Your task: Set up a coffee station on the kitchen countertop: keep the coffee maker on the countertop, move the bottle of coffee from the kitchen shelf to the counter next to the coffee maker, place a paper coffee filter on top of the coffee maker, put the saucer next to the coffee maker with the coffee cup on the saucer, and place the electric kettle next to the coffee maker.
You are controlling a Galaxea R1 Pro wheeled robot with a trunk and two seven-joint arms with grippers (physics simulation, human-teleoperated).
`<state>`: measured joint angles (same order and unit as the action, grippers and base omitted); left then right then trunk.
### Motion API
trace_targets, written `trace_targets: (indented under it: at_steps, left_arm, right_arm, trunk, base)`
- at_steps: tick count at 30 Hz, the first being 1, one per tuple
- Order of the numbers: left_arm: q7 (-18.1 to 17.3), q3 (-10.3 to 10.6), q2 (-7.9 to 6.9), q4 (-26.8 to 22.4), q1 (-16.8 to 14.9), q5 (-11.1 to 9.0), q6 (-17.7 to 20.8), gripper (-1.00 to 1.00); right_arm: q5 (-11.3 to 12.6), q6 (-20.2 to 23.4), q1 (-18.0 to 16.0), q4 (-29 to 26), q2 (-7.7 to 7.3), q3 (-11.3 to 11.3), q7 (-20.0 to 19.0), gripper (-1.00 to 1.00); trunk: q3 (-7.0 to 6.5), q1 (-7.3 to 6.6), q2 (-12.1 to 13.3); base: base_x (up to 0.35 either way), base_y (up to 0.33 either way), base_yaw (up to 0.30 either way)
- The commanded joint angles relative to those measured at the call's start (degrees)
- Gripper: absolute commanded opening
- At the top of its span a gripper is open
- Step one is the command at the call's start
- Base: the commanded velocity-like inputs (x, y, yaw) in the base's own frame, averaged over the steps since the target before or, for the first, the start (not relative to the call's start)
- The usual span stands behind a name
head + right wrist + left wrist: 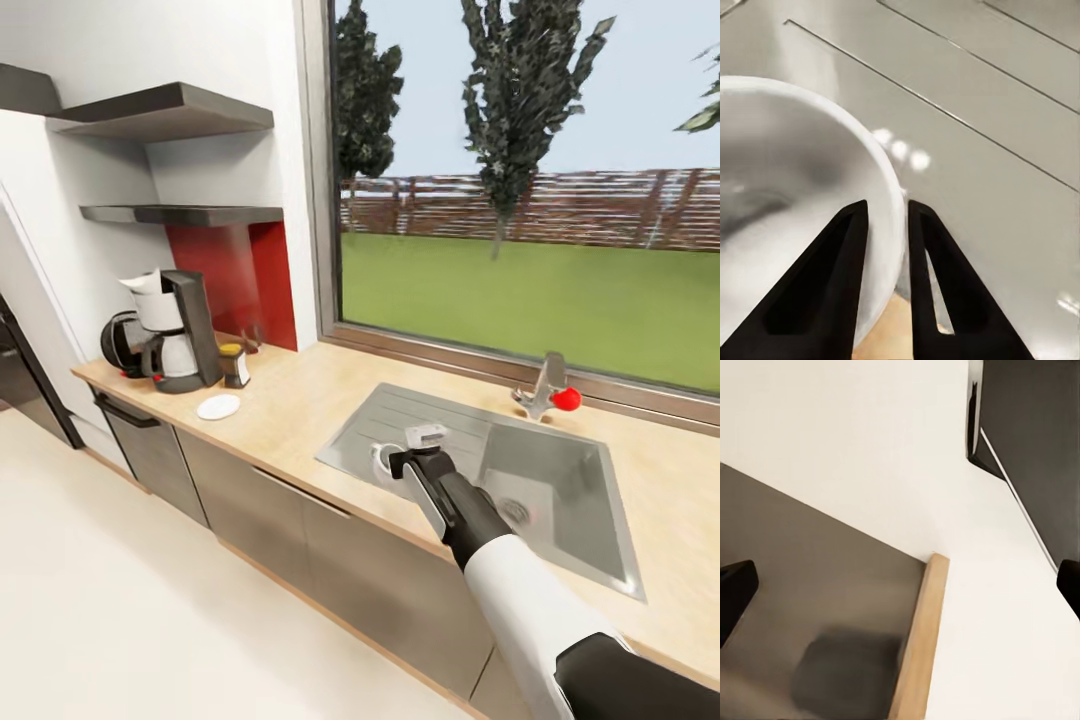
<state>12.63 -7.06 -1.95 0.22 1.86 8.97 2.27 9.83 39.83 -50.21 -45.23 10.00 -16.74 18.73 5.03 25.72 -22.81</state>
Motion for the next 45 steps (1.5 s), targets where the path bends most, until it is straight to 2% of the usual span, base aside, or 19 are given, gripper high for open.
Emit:
trace_targets:
  at_steps: [1,40,42,45]
  left_arm:
    - [0.1,-0.5,0.01,0.0,0.0,0.6,0.2,1.00]
    - [0.1,-0.6,-0.07,0.0,0.0,0.6,0.2,1.00]
    - [0.1,-0.6,-0.07,0.0,0.0,0.6,0.2,1.00]
    - [0.1,-0.6,-0.07,0.0,0.0,0.6,0.2,1.00]
  right_arm:
    - [0.5,0.2,-0.1,0.0,0.00,-0.1,0.5,-1.00]
    - [0.0,0.3,-0.1,0.0,0.00,-0.2,0.8,-1.00]
    - [-0.1,0.3,-0.1,0.3,0.00,-0.2,1.4,-1.00]
    - [-0.1,0.3,-0.1,1.2,0.00,-0.3,5.7,-1.00]
  trunk:
    - [0.11,0.06,-0.1]
    - [0.11,0.06,-0.1]
    - [0.11,0.06,-0.1]
    - [0.11,0.06,-0.1]
  base:
    - [0.233,0.277,0.000]
    - [0.209,0.280,0.000]
    - [0.184,0.284,0.000]
    - [0.183,0.284,0.000]
